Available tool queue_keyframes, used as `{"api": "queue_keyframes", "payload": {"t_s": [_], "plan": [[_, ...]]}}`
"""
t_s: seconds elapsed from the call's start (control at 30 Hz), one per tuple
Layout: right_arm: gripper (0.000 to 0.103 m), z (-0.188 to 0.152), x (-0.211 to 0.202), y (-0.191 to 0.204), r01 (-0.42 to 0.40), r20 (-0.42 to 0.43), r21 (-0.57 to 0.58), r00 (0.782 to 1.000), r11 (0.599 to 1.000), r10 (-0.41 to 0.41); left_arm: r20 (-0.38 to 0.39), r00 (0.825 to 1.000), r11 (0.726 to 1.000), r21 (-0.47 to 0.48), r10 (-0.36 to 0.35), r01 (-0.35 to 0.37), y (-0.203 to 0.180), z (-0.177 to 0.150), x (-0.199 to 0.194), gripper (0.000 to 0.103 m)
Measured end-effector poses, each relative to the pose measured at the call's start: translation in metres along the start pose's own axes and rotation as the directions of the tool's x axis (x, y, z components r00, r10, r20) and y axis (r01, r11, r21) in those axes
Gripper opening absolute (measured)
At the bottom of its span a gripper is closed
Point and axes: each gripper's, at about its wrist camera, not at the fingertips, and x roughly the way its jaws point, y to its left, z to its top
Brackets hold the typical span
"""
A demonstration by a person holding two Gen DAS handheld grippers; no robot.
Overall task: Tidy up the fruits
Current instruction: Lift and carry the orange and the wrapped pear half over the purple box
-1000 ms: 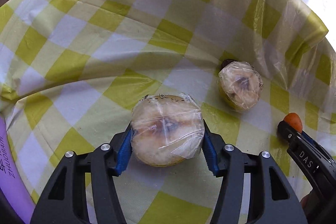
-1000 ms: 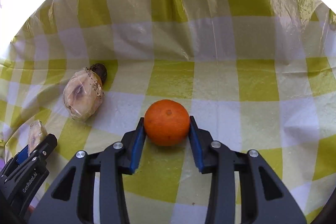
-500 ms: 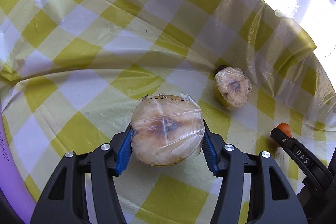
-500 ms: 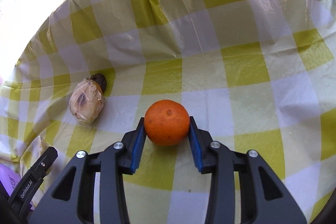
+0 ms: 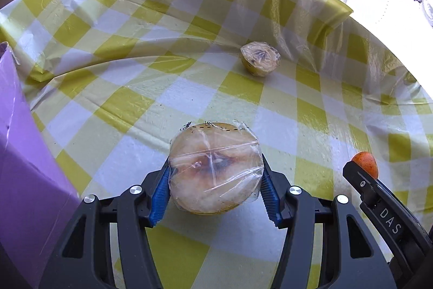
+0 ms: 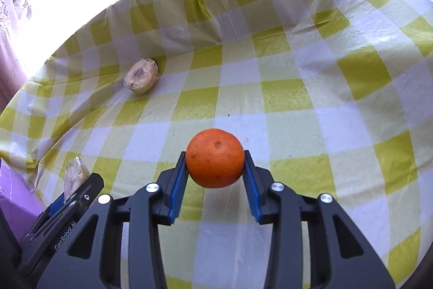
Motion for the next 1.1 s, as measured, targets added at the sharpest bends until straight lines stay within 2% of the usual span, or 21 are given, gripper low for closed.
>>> {"api": "queue_keyframes", "payload": {"t_s": [0.23, 0.47, 0.8, 1.1], "plan": [[0.040, -0.049, -0.033, -0.004, -0.025, -0.007, -0.002, 1.000, 1.000, 0.025, 0.008, 1.000, 0.998, 0.055, -0.019, 0.018, 0.003, -0.040, -0.040, 0.055], [0.040, -0.086, -0.065, 0.000, -0.061, -0.002, -0.055, 0.998, 0.997, 0.061, 0.037, 0.999, 0.993, 0.112, -0.032, 0.028, 0.004, -0.075, -0.076, 0.055], [0.040, -0.120, -0.095, 0.010, -0.117, -0.015, -0.094, 0.993, 0.989, 0.116, 0.053, 0.996, 0.993, 0.102, -0.065, 0.059, 0.024, -0.105, -0.109, 0.055], [0.040, -0.135, -0.112, 0.019, -0.130, 0.014, -0.133, 0.991, 0.983, 0.133, 0.082, 0.994, 0.996, 0.065, -0.068, 0.063, 0.037, -0.116, -0.125, 0.055]]}}
